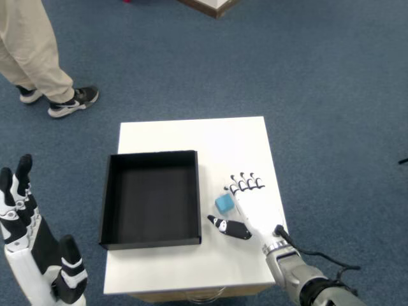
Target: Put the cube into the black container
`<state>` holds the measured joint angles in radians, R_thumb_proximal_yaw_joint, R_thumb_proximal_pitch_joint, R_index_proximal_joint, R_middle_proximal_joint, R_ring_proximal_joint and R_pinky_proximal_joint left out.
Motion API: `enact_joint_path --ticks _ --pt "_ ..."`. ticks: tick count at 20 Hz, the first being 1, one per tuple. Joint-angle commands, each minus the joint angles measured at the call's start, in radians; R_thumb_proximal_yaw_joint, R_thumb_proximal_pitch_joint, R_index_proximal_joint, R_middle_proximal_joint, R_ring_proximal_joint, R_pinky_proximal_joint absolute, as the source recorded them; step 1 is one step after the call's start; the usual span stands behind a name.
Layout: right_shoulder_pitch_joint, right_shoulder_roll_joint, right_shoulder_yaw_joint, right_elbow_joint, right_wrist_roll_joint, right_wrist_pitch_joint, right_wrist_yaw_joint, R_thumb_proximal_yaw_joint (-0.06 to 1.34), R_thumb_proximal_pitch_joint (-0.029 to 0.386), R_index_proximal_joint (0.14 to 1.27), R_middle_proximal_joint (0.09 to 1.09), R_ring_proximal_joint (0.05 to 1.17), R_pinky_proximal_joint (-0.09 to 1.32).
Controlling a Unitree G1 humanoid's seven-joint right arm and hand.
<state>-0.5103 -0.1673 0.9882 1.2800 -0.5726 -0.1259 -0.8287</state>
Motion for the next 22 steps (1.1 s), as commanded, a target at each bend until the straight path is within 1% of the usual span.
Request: enact_joint_path --ticks 1,10,17,18,19,21,22 --pt "-0.059 -0.012 0.015 -0.028 0.03 0.026 -0.017 0.34 -0.012 0.41 0.15 0.11 -0.03" --pt "-0.052 -0.012 0.064 0.002 0.096 0.035 -0.005 0.35 -0.011 0.43 0.16 0.11 -0.03" --pt "-0.045 -0.011 0.096 0.039 0.133 0.036 0.004 0.35 -0.006 0.47 0.16 0.11 -0.02" --pt "-0.044 -0.011 0.101 0.043 0.136 0.032 -0.001 0.37 -0.004 0.52 0.16 0.11 -0.02" --pt "-0.042 -0.011 0.104 0.045 0.137 0.025 -0.01 0.42 0.004 0.56 0.17 0.11 -0.02" --pt "-0.037 -0.011 0.109 0.052 0.14 0.012 -0.025 0.5 0.028 0.58 0.17 0.12 -0.02" --pt "-0.034 -0.011 0.111 0.057 0.141 0.006 -0.033 0.52 0.035 0.59 0.18 0.12 -0.02"
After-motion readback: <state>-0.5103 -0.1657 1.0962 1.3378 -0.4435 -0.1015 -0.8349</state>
